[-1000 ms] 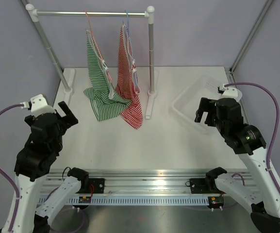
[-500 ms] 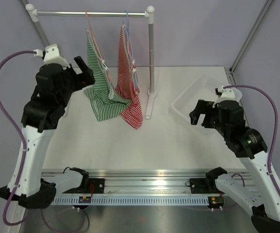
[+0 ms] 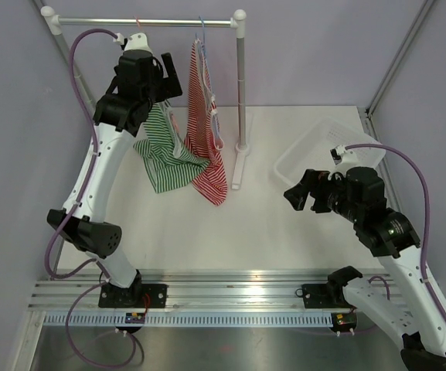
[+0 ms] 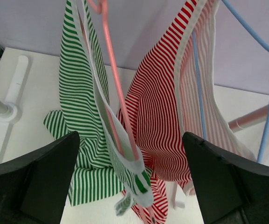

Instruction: Remove the tank top from the hanger

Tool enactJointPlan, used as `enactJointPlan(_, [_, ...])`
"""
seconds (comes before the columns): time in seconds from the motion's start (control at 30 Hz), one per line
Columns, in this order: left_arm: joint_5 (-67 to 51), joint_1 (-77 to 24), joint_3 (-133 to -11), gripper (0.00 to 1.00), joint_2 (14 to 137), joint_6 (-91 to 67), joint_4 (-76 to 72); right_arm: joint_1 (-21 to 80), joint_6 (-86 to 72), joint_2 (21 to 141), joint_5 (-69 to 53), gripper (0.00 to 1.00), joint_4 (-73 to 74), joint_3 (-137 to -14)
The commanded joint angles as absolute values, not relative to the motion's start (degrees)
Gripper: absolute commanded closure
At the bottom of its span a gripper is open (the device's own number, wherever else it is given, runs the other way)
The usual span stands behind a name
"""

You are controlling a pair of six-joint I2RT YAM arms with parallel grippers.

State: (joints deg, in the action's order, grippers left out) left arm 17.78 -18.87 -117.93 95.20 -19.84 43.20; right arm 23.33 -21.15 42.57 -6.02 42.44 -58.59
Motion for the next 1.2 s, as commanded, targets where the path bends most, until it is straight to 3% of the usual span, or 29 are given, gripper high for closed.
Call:
enactJointPlan(0.0, [23.46, -18.98, -123.83, 0.07, 97.02, -17.05, 39.99, 23.64, -23.73, 41.05, -12.56, 0.01, 38.58, -57.39])
enactJointPlan(0.1, [25.66, -18.98, -125.33, 0.24, 99.04, -15.3, 39.99, 23.64, -23.47, 40.61, -13.09, 0.01, 39.2, -57.3])
enactJointPlan(0.17, [26.11, -18.81, -126.38, 0.45, 100.19, -14.94, 40.34, 23.73, -23.12, 40.34, -13.01, 0.0, 39.72, -57.83])
enactJointPlan(0.33, [24.08, -17.67, -127.44, 0.51, 102.83, -15.47, 41.75, 23.64, -22.68, 39.82, -13.18, 0.01, 40.34, -58.88])
enactJointPlan(0.4, [24.43, -17.49, -128.23, 0.63, 103.44, -15.47, 42.27, 23.64, -22.5, 39.73, -13.18, 0.01, 40.6, -59.24])
enactJointPlan(0.47, [24.87, -17.49, -128.67, 0.67, 103.71, -15.29, 42.63, 23.64, -22.33, 39.81, -13.27, 0.01, 40.96, -59.68])
enactJointPlan(0.63, [26.19, -17.49, -128.94, 0.99, 101.79, -15.29, 43.33, 23.73, -22.32, 40.16, -13.45, 0.01, 40.78, -59.94])
enactJointPlan(1.17, [26.19, -17.49, -131.93, 1.0, 91.77, -11.78, 45.43, 23.73, -22.85, 42.01, -14.85, 0.0, 38.67, -59.94])
